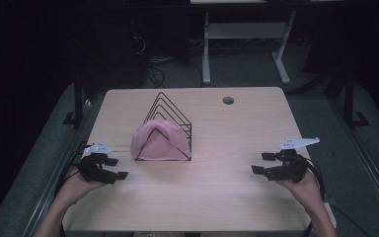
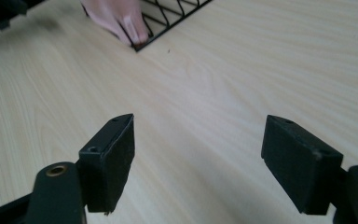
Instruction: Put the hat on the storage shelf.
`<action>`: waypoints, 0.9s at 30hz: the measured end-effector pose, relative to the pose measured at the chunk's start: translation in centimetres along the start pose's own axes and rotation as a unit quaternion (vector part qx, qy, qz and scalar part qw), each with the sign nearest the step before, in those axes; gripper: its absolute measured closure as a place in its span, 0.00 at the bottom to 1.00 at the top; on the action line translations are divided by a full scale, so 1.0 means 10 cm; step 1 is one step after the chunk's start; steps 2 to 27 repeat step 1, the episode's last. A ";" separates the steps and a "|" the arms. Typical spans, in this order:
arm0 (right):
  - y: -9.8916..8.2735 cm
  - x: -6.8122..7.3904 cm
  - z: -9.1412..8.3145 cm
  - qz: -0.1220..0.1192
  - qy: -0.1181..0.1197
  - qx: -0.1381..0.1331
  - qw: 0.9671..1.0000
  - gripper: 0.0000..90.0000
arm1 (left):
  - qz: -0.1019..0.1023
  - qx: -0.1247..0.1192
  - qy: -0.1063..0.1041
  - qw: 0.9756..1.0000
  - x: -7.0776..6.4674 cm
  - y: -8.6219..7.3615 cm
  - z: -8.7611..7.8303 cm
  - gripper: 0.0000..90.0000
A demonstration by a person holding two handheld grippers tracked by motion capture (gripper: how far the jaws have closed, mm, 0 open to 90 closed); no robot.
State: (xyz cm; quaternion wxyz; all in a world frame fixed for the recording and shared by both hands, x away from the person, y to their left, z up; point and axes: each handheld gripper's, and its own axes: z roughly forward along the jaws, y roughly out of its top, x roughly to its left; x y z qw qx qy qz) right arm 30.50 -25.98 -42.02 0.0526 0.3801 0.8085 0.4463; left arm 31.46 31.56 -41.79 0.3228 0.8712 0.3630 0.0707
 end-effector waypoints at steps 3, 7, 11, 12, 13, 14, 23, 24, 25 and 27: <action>-0.03 0.02 -0.01 -0.005 -0.004 0.007 1.000 0.28 | 0.003 -0.002 -0.001 1.000 -0.01 -0.01 0.01 0.31; -0.03 0.02 -0.01 -0.005 -0.004 0.007 1.000 0.28 | 0.003 -0.002 -0.001 1.000 -0.01 -0.01 0.01 0.31; -0.03 0.02 -0.01 -0.005 -0.004 0.007 1.000 0.28 | 0.003 -0.002 -0.001 1.000 -0.01 -0.01 0.01 0.31; -0.03 0.02 -0.01 -0.005 -0.004 0.007 1.000 0.28 | 0.003 -0.002 -0.001 1.000 -0.01 -0.01 0.01 0.31; -0.03 0.02 -0.01 -0.005 -0.004 0.007 1.000 0.28 | 0.003 -0.002 -0.001 1.000 -0.01 -0.01 0.01 0.31; -0.03 0.02 -0.01 -0.005 -0.004 0.007 1.000 0.28 | 0.003 -0.002 -0.001 1.000 -0.01 -0.01 0.01 0.31; -0.03 0.02 -0.01 -0.005 -0.004 0.007 1.000 0.28 | 0.003 -0.002 -0.001 1.000 -0.01 -0.01 0.01 0.31; -0.03 0.02 -0.01 -0.005 -0.004 0.007 1.000 0.28 | 0.003 -0.002 -0.001 1.000 -0.01 -0.01 0.01 0.31; -0.03 0.02 -0.01 -0.005 -0.004 0.007 1.000 0.28 | 0.003 -0.002 -0.001 1.000 -0.01 -0.01 0.01 0.31; -0.03 0.02 -0.01 -0.005 -0.004 0.007 1.000 0.28 | 0.003 -0.002 -0.001 1.000 -0.01 -0.01 0.01 0.31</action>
